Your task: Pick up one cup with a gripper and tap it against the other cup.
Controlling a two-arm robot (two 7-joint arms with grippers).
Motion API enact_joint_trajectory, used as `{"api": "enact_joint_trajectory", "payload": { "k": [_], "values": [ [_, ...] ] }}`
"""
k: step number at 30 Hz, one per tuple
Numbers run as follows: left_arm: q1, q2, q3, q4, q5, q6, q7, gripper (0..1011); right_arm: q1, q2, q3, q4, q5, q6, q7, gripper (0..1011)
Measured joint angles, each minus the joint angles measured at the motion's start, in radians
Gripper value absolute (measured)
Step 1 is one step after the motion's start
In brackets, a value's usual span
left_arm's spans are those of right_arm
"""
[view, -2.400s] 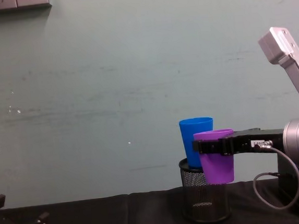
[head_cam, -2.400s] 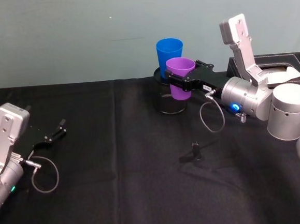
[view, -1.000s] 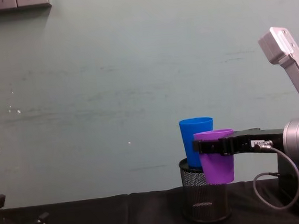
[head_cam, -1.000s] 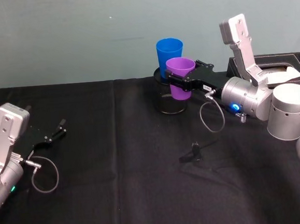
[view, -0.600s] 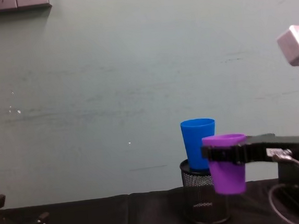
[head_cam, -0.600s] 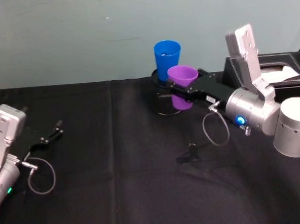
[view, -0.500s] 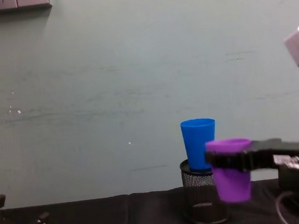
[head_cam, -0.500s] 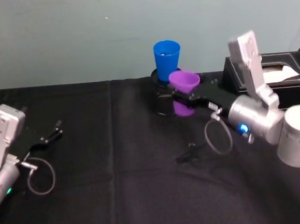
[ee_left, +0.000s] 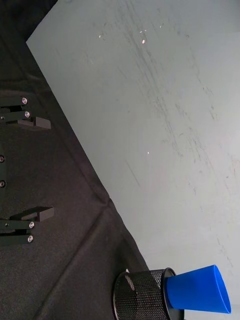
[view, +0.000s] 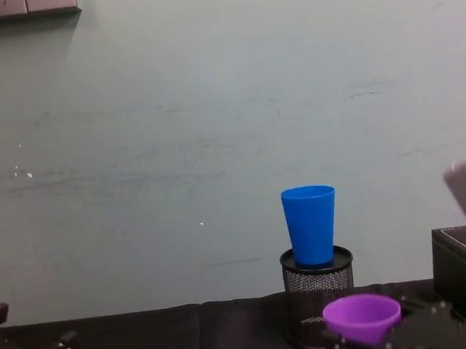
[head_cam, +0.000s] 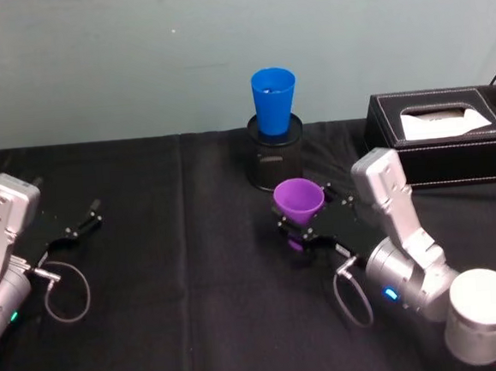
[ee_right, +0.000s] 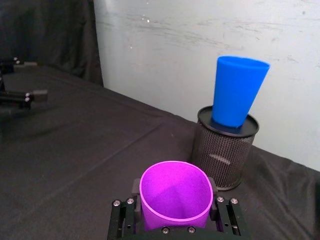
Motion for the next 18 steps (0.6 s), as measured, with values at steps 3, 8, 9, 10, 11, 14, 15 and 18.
{"api": "enact_joint_trajectory", "payload": {
  "k": [3, 8, 9, 10, 11, 14, 15, 18],
  "values": [
    [0.000, 0.000, 0.000, 0.000, 0.000, 0.000, 0.000, 1000, -0.007, -0.014, -0.005, 0.033, -0.021, -0.044, -0.006, 733],
    [0.000, 0.000, 0.000, 0.000, 0.000, 0.000, 0.000, 1000, 0.000, -0.041, -0.003, 0.097, -0.037, -0.114, 0.000, 733],
    [0.000, 0.000, 0.000, 0.000, 0.000, 0.000, 0.000, 1000, 0.002, -0.044, -0.002, 0.104, -0.037, -0.118, 0.002, 733],
    [0.000, 0.000, 0.000, 0.000, 0.000, 0.000, 0.000, 1000, 0.004, -0.047, -0.001, 0.112, -0.037, -0.123, 0.005, 733],
    [0.000, 0.000, 0.000, 0.000, 0.000, 0.000, 0.000, 1000, 0.007, -0.054, 0.003, 0.122, -0.036, -0.127, 0.011, 736],
    [0.000, 0.000, 0.000, 0.000, 0.000, 0.000, 0.000, 1000, 0.004, -0.065, 0.018, 0.121, -0.029, -0.117, 0.025, 1002],
    [0.000, 0.000, 0.000, 0.000, 0.000, 0.000, 0.000, 1000, -0.010, -0.058, 0.031, 0.083, -0.019, -0.106, 0.026, 1003],
    [0.000, 0.000, 0.000, 0.000, 0.000, 0.000, 0.000, 1000, -0.055, -0.018, 0.096, -0.080, 0.041, -0.019, 0.039, 1003]
  ]
}}
